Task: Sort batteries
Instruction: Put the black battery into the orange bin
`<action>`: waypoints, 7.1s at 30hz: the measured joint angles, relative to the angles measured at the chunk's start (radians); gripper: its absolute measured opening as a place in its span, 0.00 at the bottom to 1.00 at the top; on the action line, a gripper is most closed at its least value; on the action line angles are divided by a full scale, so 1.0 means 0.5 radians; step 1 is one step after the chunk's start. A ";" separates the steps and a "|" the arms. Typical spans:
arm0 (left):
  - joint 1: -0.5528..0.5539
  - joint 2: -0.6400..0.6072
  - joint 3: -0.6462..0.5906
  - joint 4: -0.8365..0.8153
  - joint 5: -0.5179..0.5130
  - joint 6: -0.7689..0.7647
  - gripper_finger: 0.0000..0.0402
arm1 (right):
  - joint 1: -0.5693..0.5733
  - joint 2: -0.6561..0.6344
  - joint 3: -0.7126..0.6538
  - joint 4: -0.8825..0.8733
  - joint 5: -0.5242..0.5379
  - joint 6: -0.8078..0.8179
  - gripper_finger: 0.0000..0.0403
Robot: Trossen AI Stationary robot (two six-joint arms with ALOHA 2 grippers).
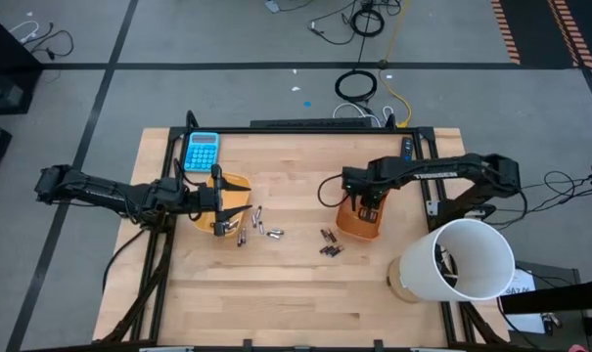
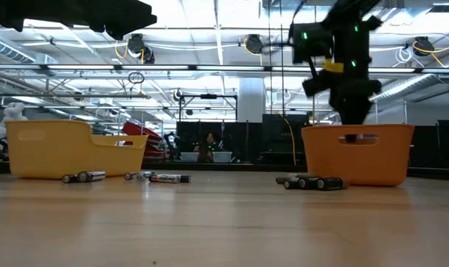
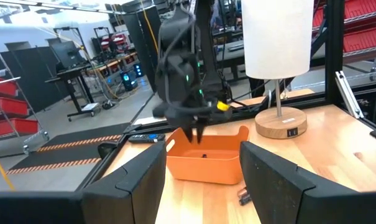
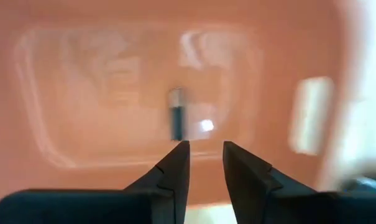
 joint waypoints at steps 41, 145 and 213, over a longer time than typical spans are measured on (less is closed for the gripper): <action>0.000 0.000 0.000 -0.034 0.000 0.000 0.53 | 0.564 1.247 1.267 0.015 -0.251 -0.043 0.43; 0.000 0.000 -0.002 -0.034 -0.047 -0.011 0.53 | 0.016 0.382 0.040 0.118 0.035 0.189 0.14; 0.001 0.001 -0.001 -0.056 -0.046 -0.174 0.53 | 1.089 0.985 1.104 -0.260 0.192 -0.453 0.33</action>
